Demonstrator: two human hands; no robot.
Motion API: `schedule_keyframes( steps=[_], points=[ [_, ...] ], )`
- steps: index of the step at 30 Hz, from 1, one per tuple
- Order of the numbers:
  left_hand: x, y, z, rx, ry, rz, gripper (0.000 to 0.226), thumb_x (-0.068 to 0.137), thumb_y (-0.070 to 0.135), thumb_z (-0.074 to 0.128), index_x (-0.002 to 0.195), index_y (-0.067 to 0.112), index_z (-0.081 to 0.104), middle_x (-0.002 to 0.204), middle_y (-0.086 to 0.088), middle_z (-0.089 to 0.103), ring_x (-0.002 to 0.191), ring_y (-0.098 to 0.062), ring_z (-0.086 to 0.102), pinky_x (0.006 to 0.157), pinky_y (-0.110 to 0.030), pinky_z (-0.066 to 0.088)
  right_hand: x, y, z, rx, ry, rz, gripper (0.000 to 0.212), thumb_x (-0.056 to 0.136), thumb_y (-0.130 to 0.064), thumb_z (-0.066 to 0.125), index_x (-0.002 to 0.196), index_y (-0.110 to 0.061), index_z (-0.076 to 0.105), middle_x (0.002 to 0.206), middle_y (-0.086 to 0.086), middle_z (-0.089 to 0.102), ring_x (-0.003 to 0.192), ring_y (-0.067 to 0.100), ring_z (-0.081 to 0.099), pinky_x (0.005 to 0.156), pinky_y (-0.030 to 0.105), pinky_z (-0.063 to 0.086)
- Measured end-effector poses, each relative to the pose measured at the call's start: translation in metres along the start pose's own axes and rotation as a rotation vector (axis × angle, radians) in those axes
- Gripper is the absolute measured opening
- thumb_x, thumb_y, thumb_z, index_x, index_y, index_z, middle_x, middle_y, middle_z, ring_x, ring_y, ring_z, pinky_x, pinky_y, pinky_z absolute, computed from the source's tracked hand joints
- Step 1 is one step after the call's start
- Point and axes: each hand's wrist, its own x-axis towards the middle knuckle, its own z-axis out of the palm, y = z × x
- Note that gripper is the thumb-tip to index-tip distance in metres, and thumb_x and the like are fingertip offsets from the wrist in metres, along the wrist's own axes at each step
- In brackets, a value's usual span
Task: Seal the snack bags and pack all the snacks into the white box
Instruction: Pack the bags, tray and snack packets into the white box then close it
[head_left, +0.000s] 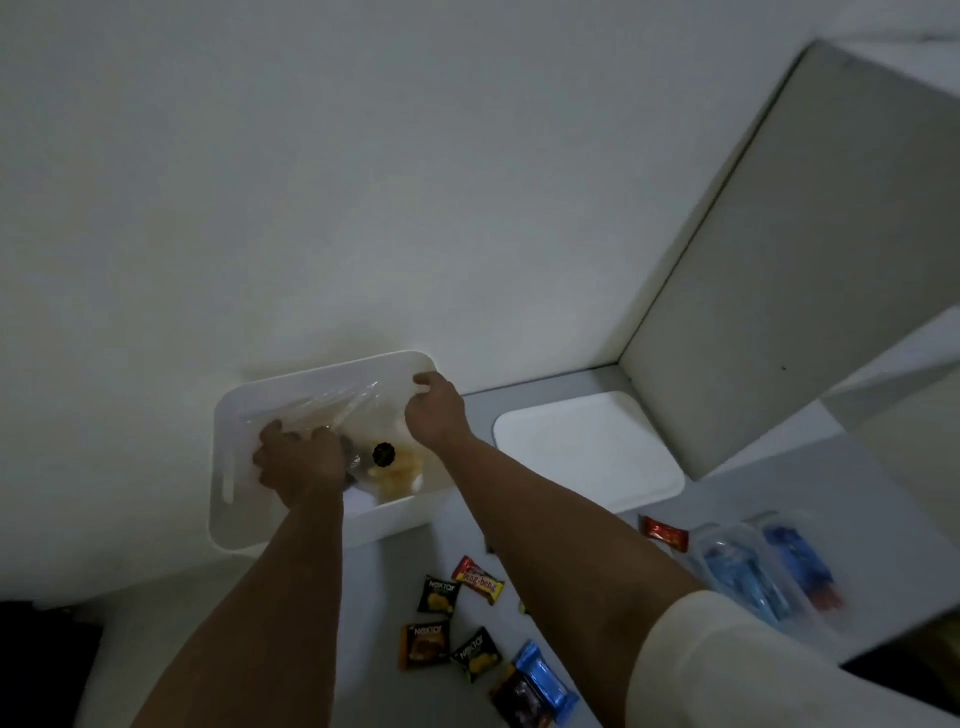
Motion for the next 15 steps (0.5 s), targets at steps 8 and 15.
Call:
schedule_keyframes(
  steps=[8, 15],
  points=[
    [-0.087, 0.055, 0.040, 0.051, -0.126, 0.426, 0.021, 0.090, 0.019, 0.055, 0.110, 0.018, 0.062, 0.118, -0.014, 0.062, 0.110, -0.040, 0.057, 0.092, -0.048, 0.046, -0.029, 0.030, -0.111, 0.109, 0.194, -0.137, 0.033, 0.090, -0.010, 0.047, 0.118, -0.019, 0.063, 0.105, 0.005, 0.072, 0.091, 0.019, 0.067, 0.083, 0.033, 0.056],
    [-0.214, 0.068, 0.138, 0.145, -0.543, 0.539, 0.024, 0.094, 0.020, 0.057, 0.114, 0.012, 0.068, 0.118, -0.012, 0.068, 0.110, -0.033, 0.062, 0.087, -0.032, 0.044, -0.054, 0.146, -0.247, -0.013, 0.375, 0.028, 0.025, 0.089, -0.013, 0.051, 0.108, -0.019, 0.067, 0.101, 0.006, 0.071, 0.088, 0.023, 0.066, 0.073, 0.025, 0.047]
  ],
)
